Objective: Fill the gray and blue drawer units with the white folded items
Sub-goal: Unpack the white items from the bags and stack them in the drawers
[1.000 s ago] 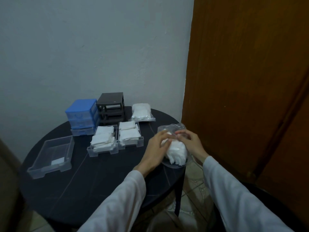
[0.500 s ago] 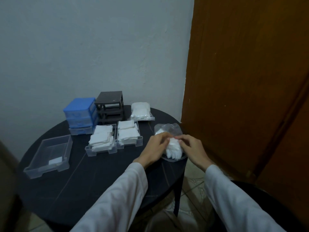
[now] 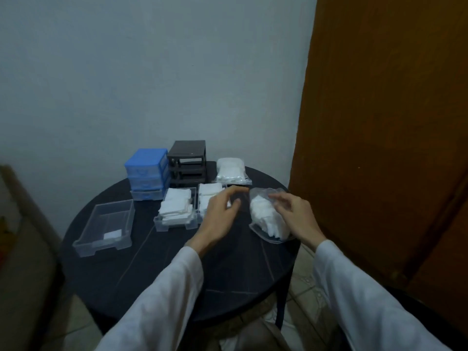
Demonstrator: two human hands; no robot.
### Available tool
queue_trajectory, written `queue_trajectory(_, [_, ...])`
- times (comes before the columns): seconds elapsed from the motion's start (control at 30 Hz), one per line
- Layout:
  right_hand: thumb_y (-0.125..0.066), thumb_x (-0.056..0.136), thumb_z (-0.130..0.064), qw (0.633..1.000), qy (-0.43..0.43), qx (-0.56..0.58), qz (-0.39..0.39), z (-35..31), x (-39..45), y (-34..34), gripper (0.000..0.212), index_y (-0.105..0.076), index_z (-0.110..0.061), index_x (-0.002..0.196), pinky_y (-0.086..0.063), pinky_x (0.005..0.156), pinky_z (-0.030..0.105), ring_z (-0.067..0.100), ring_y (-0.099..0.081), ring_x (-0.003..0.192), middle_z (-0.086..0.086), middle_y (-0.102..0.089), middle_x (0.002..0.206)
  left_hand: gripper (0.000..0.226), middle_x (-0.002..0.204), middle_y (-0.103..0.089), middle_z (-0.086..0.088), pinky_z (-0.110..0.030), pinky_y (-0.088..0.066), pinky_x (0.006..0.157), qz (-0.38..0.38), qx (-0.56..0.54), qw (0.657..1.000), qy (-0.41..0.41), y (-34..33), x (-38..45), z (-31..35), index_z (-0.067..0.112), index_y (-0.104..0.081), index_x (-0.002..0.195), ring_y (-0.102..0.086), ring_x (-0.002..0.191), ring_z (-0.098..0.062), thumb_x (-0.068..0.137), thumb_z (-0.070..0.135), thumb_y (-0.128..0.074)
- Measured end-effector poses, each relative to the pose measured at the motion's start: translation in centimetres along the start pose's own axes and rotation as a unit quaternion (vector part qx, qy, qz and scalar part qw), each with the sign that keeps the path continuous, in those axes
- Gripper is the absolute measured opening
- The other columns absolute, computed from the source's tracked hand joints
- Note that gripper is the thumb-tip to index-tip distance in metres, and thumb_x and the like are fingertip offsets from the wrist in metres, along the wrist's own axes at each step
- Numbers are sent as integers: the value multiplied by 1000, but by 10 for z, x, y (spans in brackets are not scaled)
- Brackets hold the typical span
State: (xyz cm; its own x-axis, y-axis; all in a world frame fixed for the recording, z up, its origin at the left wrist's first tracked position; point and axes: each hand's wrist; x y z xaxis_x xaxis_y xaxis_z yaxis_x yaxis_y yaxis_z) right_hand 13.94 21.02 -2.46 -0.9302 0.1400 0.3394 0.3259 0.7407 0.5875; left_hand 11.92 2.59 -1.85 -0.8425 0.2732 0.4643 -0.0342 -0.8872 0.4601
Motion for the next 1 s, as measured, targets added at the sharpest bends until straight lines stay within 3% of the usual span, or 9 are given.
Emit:
queue_trajectory(0.1, [-47,94,-14,997,9,-55,-52,-14,0,-15,31,-58,-19,123,-40,94,25,18,-52,112,6,-56,127,31,114,-58,9,-1,-33,78,59,54,997,20,48,-11,-17,17,-62,114,-49,106,-3,91,2,-48])
queue_trajectory(0.2, [-46,96,-22,987,0,-136,-88,-20,0,-31,30,-55,-24,125,-41,91,26,17,-54,107,6,-57,123,29,115,-62,-1,-24,-42,82,121,146,977,98,99,-21,-48,15,-63,111,-56,97,-16,88,4,-50])
queue_trajectory(0.27, [-48,95,-23,980,2,-178,-90,-22,0,-38,31,-55,-22,126,-35,87,22,16,-54,108,5,-58,122,29,123,-60,-11,-38,-43,93,151,237,944,173,129,-28,-68,14,-62,114,-56,107,-29,87,10,-51])
queue_trajectory(0.33, [-50,94,-27,975,16,-202,-91,-23,0,-44,30,-55,-19,123,-35,85,22,16,-54,107,4,-58,122,33,133,-51,-13,-48,-33,106,155,318,903,245,150,-37,-83,16,-57,122,-46,123,-31,90,21,-52])
queue_trajectory(0.43, [-54,91,-34,968,15,-230,-97,-28,1,-54,38,-52,-18,126,-39,94,29,18,-52,113,5,-55,127,50,151,-28,-12,-56,-14,112,122,339,868,342,166,-49,-94,18,-39,139,-21,140,-31,93,34,-49])
queue_trajectory(0.53, [-58,90,-32,958,27,-261,-112,-31,1,-63,46,-48,-16,132,-37,101,31,19,-48,121,6,-50,134,57,154,-15,-18,-54,-15,113,106,331,849,397,170,-57,-101,18,-24,146,-14,141,-38,96,32,-46])
queue_trajectory(0.7, [-56,91,-33,954,42,-275,-116,-33,2,-67,46,-49,-12,131,-35,103,31,21,-48,122,8,-51,134,42,138,-40,-22,-48,-33,103,132,356,831,406,167,-66,-101,4,-40,133,-35,128,-37,94,17,-48])
queue_trajectory(0.83, [-54,92,-32,953,46,-273,-123,-34,0,-65,47,-46,-12,134,-33,105,31,22,-45,125,9,-48,138,33,129,-49,-20,-45,-42,95,180,322,848,380,168,-74,-94,-1,-49,125,-48,118,-36,93,7,-49])
queue_trajectory(1.0, [-55,92,-31,954,50,-269,-122,-35,-2,-64,47,-47,-11,133,-34,103,30,22,-46,124,9,-49,137,35,127,-52,-21,-45,-45,94,225,247,882,332,174,-93,-91,0,-49,126,-51,115,-35,91,1,-50])
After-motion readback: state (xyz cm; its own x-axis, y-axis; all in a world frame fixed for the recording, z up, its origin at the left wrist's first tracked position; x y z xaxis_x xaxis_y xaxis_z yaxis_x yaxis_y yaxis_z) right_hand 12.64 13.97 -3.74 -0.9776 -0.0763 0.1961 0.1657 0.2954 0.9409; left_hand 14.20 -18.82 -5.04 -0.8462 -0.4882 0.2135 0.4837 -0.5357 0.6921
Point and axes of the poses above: each hand's wrist, its own x-axis towards the middle knuckle, its own y-axis out of the back of the hand, z = x × y
